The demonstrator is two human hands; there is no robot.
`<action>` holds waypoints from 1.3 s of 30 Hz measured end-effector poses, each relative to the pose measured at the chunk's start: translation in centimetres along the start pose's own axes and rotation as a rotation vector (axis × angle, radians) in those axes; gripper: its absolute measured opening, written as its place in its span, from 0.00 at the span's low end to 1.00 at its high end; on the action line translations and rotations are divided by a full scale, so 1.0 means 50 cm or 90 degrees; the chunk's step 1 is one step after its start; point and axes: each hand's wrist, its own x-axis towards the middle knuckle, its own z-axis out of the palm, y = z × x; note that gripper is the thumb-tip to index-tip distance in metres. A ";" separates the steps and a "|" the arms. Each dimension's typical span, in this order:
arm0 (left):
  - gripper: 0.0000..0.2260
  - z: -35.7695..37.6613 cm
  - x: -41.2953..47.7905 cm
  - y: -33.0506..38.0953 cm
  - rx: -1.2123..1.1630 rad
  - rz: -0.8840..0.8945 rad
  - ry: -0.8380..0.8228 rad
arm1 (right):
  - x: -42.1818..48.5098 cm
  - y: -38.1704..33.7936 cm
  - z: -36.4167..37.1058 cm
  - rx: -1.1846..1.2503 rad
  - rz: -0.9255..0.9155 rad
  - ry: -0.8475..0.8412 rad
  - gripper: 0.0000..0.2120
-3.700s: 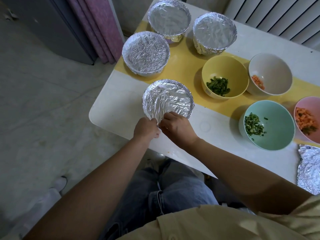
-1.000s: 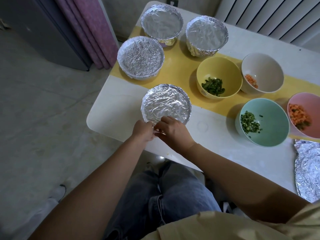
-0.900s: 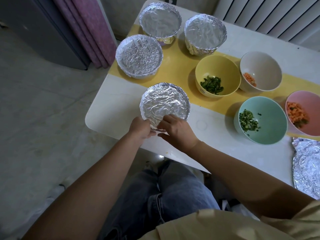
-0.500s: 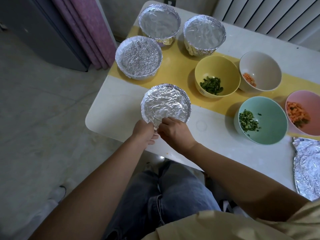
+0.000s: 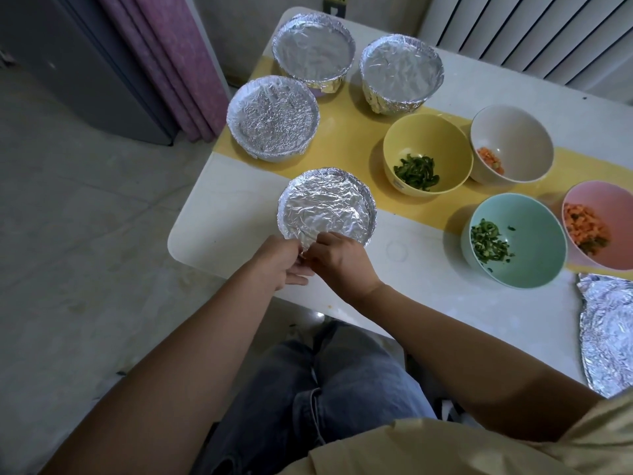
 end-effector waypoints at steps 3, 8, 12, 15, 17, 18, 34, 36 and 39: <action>0.12 -0.010 -0.002 0.009 0.026 0.011 0.008 | 0.003 -0.003 -0.006 0.040 -0.010 -0.026 0.11; 0.07 -0.058 0.011 0.007 0.042 0.020 0.031 | 0.009 0.043 -0.075 0.162 0.198 0.102 0.09; 0.14 -0.057 0.036 -0.007 -0.006 0.055 0.244 | 0.026 0.111 -0.091 0.315 0.565 0.190 0.16; 0.23 -0.011 0.035 -0.034 -0.064 0.165 0.297 | 0.038 0.120 -0.063 0.465 0.640 0.081 0.20; 0.27 0.010 0.046 -0.051 -0.188 0.254 0.306 | 0.041 0.110 -0.036 0.575 0.674 0.058 0.21; 0.27 0.015 0.057 -0.056 -0.239 0.269 0.309 | 0.043 0.105 -0.024 0.613 0.681 0.066 0.20; 0.17 -0.020 0.086 -0.019 -0.212 0.294 0.277 | 0.063 0.135 -0.030 0.686 0.673 0.076 0.19; 0.09 -0.017 0.087 -0.014 -0.194 0.306 0.249 | 0.073 0.137 -0.025 0.697 0.645 0.032 0.17; 0.10 -0.005 0.090 -0.019 -0.173 0.332 0.287 | 0.076 0.122 -0.017 0.747 0.650 0.042 0.13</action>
